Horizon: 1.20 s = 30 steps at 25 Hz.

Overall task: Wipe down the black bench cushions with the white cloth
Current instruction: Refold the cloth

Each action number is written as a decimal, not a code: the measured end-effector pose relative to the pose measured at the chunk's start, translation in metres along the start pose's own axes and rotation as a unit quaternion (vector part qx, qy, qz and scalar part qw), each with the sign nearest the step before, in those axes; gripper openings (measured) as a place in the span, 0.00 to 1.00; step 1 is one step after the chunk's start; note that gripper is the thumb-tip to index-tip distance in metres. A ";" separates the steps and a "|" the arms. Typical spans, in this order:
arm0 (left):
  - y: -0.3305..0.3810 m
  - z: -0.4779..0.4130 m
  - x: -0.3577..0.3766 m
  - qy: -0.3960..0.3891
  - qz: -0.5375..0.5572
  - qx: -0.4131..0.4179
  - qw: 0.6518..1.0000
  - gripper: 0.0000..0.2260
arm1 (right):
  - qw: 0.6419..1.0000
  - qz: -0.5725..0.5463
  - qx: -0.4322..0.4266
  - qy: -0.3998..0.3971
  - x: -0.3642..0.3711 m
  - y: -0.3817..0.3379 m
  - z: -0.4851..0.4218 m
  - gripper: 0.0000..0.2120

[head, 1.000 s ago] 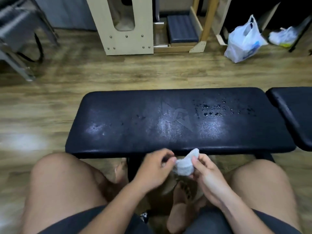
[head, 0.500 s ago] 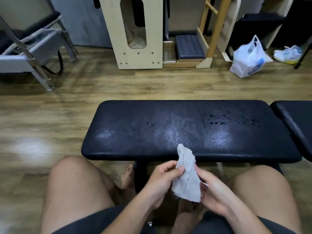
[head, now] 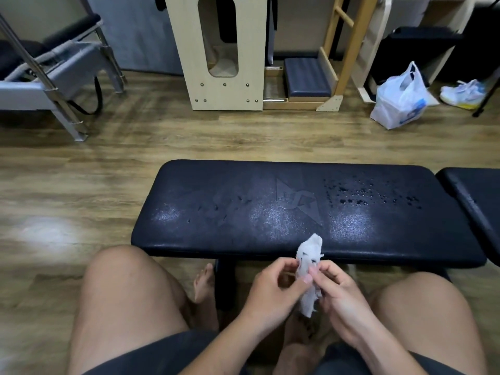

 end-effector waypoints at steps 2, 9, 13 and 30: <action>0.000 -0.001 0.003 -0.007 0.060 -0.017 0.998 0.20 | 1.000 0.005 -0.003 -0.010 0.001 0.002 0.001 0.12; -0.010 -0.006 -0.009 -0.033 0.030 -0.039 0.998 0.09 | 0.999 0.014 0.038 -0.005 0.005 0.003 -0.001 0.15; -0.008 -0.010 -0.017 0.069 0.096 -0.120 0.986 0.09 | 0.999 -0.017 0.037 0.033 0.003 0.003 -0.005 0.18; 0.008 -0.010 -0.030 0.209 0.050 -0.123 0.969 0.10 | 0.990 0.015 0.072 0.122 -0.002 0.002 -0.009 0.05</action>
Point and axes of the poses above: each hand's wrist, its own z-axis away from the middle knuckle, its own x-axis out of the palm, y = z × x, the point moved 1 cm from there along -z, towards the middle knuckle, and after that the axes turned 15 degrees about x, right-handed, at the moved point
